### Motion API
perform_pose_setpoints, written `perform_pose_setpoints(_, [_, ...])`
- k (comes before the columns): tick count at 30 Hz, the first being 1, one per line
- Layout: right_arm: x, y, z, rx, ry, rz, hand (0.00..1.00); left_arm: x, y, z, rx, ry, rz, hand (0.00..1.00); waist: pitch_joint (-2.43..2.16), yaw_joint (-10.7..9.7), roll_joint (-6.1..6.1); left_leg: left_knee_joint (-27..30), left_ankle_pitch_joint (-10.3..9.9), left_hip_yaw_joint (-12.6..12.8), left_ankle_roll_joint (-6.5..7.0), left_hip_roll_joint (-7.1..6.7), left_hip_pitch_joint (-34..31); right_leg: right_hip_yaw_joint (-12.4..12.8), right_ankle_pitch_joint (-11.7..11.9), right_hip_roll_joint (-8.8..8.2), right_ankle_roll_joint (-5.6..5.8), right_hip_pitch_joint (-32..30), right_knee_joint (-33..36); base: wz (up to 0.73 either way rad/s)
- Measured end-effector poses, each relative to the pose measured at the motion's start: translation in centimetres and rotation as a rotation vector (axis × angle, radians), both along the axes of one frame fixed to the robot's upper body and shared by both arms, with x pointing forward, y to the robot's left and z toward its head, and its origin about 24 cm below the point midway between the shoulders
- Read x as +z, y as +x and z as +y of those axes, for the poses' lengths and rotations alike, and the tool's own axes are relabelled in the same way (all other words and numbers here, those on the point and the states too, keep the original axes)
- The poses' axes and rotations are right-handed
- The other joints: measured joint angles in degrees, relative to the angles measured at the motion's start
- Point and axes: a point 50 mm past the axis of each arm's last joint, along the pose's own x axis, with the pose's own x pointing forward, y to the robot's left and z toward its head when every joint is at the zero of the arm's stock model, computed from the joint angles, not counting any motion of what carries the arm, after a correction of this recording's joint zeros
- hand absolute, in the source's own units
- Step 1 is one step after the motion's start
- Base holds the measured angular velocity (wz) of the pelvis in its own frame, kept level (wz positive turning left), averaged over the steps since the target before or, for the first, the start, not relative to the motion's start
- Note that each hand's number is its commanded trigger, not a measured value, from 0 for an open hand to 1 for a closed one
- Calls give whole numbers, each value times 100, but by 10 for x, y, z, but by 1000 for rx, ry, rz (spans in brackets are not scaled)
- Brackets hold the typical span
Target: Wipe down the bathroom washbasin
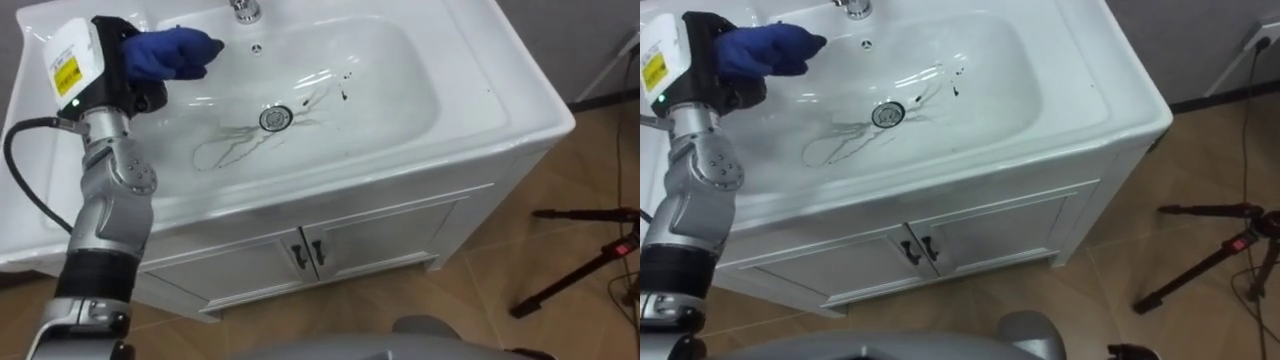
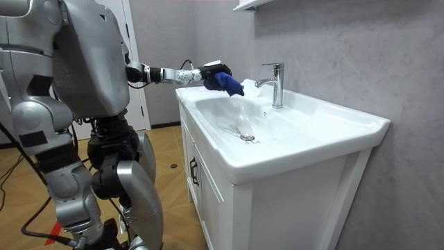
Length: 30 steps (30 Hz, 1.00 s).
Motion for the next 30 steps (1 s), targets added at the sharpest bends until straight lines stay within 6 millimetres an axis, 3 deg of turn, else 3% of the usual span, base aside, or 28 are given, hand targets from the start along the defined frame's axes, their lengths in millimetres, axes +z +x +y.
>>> perform_pose_setpoints(4, [-1,-2,1,13,3,14,0,-18,-9,4,18,2,78,100,-31,11,-49,9,0,11,0,0,14,37,6,9,-3,8,-15,-5])
perform_pose_setpoints(12, [-1,-4,1,7,9,30,0,-61,-31,17,54,49,335,100,-30,21,-55,-1,0,19,0,5,44,32,22,11,-1,43,-37,0])
perform_pose_setpoints(30, [0,-5,1,0,3,48,0,-65,-31,16,-20,201,483,100,-32,30,-58,1,0,89,0,15,53,93,22,38,-3,13,-26,-1])
